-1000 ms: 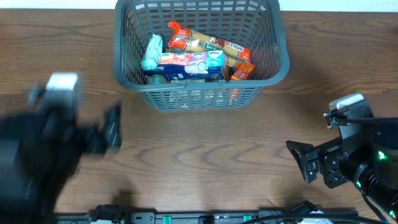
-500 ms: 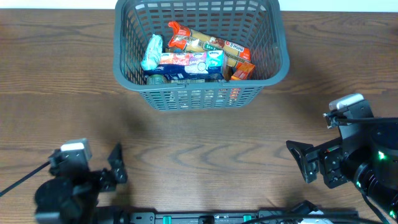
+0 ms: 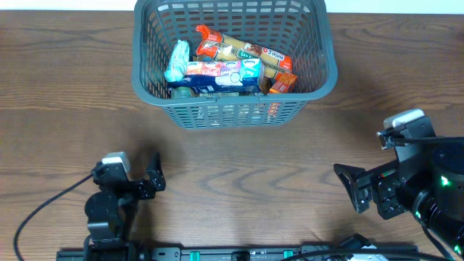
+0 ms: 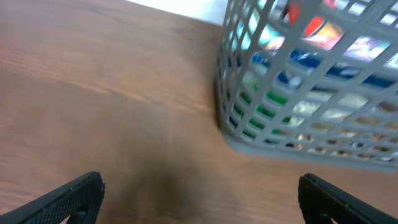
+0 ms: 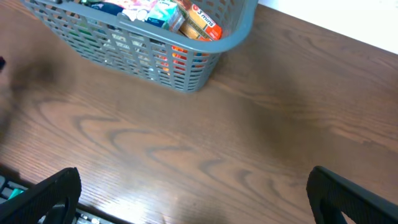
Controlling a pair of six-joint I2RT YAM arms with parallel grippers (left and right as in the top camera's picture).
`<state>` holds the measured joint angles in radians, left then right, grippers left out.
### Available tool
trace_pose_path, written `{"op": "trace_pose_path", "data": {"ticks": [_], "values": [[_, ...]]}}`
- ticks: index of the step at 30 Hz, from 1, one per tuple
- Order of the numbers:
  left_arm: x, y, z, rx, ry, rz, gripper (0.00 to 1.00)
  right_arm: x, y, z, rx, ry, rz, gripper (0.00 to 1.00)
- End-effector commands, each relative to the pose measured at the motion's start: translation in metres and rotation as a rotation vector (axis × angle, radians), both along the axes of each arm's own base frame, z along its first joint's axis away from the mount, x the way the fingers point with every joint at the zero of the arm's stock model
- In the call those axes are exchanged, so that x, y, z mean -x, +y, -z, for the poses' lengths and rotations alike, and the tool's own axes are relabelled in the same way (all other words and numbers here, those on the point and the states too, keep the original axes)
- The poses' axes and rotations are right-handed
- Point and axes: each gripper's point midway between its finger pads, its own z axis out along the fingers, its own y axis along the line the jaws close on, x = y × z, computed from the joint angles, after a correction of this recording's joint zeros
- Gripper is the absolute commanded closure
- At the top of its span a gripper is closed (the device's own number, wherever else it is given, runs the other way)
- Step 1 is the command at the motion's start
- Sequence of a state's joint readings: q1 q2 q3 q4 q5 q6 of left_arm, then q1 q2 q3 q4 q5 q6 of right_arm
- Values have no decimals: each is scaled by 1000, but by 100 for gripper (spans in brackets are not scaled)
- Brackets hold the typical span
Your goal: Pack container
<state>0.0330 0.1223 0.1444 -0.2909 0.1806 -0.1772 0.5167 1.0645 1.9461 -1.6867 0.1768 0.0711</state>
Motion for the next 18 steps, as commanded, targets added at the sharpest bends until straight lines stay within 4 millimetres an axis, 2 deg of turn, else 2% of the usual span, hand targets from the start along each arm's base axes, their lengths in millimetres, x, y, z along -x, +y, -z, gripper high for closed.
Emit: {"op": "trace_pose_path", "data": {"ticks": [1,7,18], "values": [[1,-1,13,15,-12,2,2,0,0,0,11,-2,-5,1],[0,2,-1,-51,-84,7,1,0,0,0,11,-2,-5,1],[0,5,-1,-51,-80,-2,1,0,0,0,11,-2,-5,1]]}}
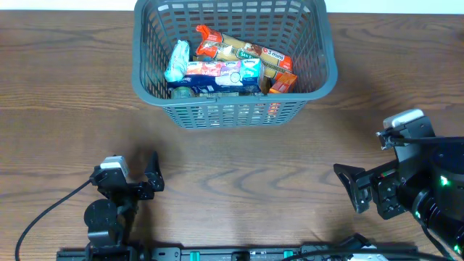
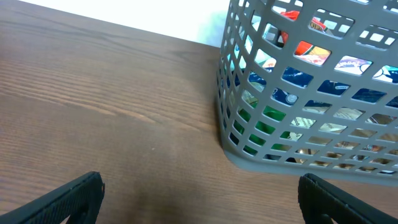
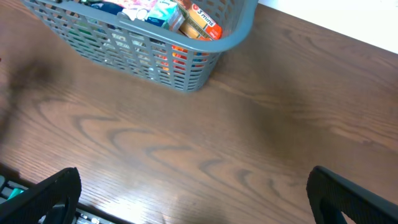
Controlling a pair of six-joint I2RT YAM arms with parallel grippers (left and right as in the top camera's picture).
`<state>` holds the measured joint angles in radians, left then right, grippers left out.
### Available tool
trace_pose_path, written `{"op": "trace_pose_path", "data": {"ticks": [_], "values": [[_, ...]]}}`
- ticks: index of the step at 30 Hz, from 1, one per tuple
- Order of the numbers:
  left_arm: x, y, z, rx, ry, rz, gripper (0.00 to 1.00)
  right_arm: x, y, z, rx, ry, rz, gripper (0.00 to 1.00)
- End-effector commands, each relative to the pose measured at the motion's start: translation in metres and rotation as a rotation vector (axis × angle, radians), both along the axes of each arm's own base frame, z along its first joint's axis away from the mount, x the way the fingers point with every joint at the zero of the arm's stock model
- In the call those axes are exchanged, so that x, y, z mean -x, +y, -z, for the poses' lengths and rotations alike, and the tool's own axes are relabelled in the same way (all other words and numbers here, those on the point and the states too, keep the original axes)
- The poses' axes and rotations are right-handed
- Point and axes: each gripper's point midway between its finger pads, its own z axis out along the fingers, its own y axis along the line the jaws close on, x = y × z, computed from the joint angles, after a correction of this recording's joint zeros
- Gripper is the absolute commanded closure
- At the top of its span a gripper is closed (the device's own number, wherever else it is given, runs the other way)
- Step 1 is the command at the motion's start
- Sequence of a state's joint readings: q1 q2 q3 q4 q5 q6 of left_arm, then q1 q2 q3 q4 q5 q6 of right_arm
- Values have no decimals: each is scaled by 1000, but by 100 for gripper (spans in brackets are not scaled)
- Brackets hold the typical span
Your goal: Pack container
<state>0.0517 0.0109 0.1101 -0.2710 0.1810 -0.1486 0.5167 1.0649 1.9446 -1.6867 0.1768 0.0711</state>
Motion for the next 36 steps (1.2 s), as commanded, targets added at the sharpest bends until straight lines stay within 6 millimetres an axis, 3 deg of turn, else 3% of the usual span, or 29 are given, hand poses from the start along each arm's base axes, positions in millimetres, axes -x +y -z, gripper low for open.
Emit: {"op": "trace_pose_path", "data": {"ticks": [1,16,24,28,36], "values": [[0,0,11,-20,20,6,1,0,0,0,10,-4,-5,2],[0,0,11,-20,20,6,2,0,-2,0,25,-8,-7,1],[0,0,11,-20,20,6,1,-6,-2,10,16,-70,-10,1],[0,0,11,-20,20,6,1,-8,3,40,-50,-141,-20,1],[0,0,11,-20,20,6,1,-19,9,138,-140,-275,-15,1]]}}
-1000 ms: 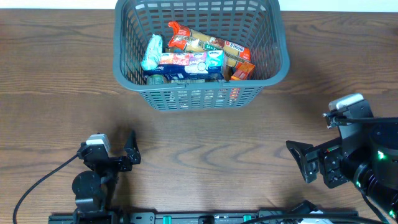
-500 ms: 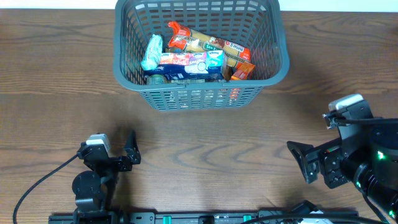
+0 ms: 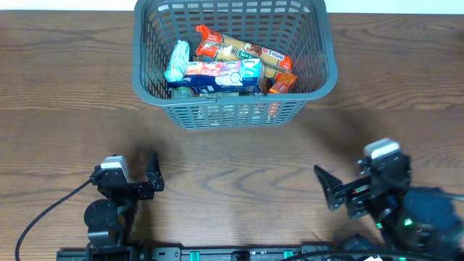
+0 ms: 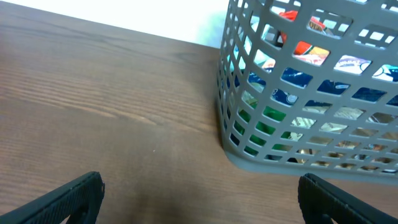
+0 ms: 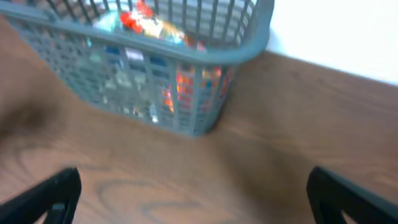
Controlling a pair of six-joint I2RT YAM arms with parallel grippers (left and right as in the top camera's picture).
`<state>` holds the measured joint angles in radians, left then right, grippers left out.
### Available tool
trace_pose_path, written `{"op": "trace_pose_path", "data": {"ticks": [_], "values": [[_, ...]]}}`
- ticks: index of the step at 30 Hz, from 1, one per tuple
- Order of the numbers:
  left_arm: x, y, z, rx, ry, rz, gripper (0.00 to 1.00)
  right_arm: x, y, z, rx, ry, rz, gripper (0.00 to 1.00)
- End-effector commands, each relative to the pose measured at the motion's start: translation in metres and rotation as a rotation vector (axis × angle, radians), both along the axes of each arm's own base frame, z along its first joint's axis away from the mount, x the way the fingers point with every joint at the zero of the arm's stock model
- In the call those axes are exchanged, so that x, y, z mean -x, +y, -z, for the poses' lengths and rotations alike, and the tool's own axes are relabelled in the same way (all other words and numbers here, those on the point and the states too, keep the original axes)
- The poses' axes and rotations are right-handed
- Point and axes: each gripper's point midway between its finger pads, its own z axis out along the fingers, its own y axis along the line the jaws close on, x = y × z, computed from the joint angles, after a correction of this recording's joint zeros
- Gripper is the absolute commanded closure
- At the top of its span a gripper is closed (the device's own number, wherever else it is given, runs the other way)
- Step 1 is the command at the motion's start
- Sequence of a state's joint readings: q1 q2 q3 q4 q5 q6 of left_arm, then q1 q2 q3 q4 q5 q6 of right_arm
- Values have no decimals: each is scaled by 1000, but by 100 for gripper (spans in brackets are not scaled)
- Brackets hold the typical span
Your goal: Pack container
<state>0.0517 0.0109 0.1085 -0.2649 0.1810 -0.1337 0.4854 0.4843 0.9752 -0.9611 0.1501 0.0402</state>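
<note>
A grey mesh basket (image 3: 230,114) stands at the far middle of the wooden table. It holds several snack packets, among them a blue-and-white packet (image 3: 221,73), an orange packet (image 3: 246,51) and a pale blue one (image 3: 176,61). My left gripper (image 3: 147,181) sits low near the front left edge, open and empty, with the basket's corner (image 4: 249,143) ahead of it to the right. At the front right, my right gripper (image 3: 335,194) is also open and empty; its blurred view shows the basket (image 5: 193,118) ahead.
A black cable (image 3: 43,206) runs from the left arm toward the front edge. A black rail (image 3: 232,254) lies along the front edge. Bare wooden tabletop (image 3: 239,174) lies between the basket and both grippers.
My right arm has moved left and toward the front edge, and its camera now looks at the basket from lower down, blurred. The left arm and the basket's contents are unchanged.
At first my left gripper was a little farther from the front edge, its view blurred, while the right arm rested at the right edge. Then the left gripper was slightly drawn back and sharp. Now the right arm has shifted left. Both grippers stayed open and empty.
</note>
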Motion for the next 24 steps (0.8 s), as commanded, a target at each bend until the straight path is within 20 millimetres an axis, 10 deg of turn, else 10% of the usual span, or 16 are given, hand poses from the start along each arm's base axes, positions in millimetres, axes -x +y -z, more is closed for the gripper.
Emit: {"op": "trace_pose_path", "data": {"ticks": [1,13,24], "values": [[0,0,12,-6,26,2,1,-3,1,52,5,9,-3,1],[0,0,12,-5,26,2,2,-33,16,164,-100,-151,7,1],[0,0,12,-5,26,2,1,-37,6,157,-78,-194,58,1]]}}
